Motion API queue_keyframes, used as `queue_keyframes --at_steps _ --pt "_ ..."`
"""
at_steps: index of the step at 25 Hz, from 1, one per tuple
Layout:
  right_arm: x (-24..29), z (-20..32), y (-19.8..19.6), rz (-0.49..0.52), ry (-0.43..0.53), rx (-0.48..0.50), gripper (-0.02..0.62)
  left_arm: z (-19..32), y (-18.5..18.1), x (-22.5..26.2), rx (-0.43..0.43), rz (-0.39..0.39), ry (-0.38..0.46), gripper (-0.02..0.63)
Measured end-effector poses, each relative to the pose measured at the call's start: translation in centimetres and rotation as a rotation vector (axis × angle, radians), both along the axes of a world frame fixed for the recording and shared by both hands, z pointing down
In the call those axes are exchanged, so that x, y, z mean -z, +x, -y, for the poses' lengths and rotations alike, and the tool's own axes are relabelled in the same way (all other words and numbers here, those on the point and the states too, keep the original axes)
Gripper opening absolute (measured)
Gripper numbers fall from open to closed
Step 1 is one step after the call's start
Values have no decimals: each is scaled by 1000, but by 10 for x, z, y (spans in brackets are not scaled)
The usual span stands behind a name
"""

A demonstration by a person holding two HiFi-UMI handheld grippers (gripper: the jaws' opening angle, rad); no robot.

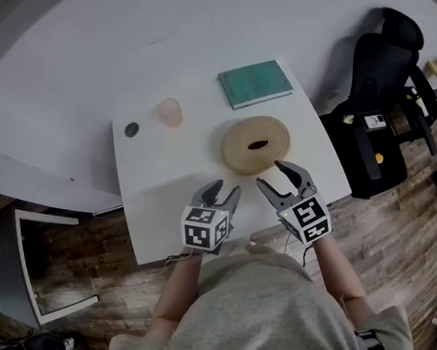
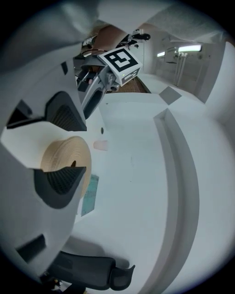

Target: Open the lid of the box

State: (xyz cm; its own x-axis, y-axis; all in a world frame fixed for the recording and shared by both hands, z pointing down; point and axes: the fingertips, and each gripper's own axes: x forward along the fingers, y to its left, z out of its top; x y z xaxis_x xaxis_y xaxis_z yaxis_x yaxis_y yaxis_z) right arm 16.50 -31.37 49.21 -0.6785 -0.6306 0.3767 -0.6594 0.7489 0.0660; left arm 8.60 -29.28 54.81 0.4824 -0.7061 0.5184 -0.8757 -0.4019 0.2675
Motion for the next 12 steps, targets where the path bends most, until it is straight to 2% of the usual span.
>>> queue_keyframes --at_steps 4,12 --pt "-14 8 -6 -68 -4 22 248 12 2 -16 -28 19 -27 205" --pt "-49 20 -13 -286 1 107 252 35 8 -52 -87 52 -86 230"
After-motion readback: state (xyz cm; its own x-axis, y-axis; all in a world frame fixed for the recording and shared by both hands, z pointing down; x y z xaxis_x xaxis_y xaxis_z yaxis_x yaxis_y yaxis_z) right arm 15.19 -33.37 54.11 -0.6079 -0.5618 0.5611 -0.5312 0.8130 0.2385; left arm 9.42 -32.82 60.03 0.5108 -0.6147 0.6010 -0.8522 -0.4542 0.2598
